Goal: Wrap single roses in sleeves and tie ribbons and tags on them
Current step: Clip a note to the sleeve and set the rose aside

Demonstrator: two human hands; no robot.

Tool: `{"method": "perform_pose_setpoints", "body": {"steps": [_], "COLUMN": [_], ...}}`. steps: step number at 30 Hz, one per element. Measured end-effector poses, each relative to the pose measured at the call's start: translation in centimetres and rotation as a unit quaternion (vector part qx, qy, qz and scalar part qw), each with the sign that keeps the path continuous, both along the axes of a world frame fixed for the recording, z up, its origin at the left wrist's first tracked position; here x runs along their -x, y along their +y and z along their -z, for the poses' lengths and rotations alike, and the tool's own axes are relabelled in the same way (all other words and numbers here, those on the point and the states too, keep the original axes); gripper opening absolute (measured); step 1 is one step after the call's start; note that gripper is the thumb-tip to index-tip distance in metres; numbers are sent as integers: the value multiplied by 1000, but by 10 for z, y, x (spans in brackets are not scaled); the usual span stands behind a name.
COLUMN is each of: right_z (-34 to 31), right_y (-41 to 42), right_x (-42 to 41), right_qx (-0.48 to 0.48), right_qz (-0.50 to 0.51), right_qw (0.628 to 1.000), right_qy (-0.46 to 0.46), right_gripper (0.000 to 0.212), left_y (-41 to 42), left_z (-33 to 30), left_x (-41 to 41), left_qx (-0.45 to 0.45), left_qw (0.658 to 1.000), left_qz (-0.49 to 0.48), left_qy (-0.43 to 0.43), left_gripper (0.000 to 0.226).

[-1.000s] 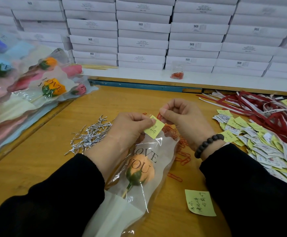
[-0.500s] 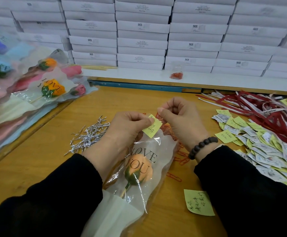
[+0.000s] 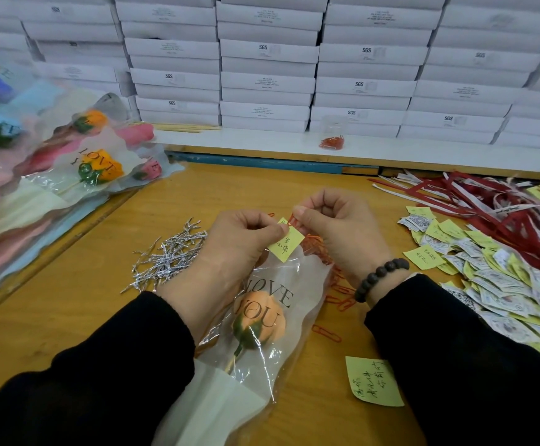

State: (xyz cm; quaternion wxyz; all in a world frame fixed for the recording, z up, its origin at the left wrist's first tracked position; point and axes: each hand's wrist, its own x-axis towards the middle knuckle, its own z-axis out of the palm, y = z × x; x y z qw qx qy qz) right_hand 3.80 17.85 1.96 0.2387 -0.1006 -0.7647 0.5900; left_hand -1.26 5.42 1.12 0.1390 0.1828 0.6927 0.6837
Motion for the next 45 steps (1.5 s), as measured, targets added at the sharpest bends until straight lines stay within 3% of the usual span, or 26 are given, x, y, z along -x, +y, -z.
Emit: {"method": "perform_pose_setpoints", "body": {"steps": [16,28,37,45], "right_z": [2,-1,-2,-4], "right_y": [-3,2,14,21], "right_x": [3,-1,-4,-3], "right_qx": [-32,-62,16,55], "right_qz": [5,-50,-17,23], "right_qw": [999,995,997,995], "right_qy": [-41,-57,-73,-84], "right_gripper": [12,10,10,10], "left_y": [-1,0,-14,-35], "left_z": [3,5,-12,-24], "left_x": [0,2,11,22], "left_qx": [-34,-45,69,158], "left_qw": [998,998,991,952], "left_qz": [-10,-16,101,237], "left_qy": [-45,-48,-52,-111], "left_gripper": [15,23,22,53]}}
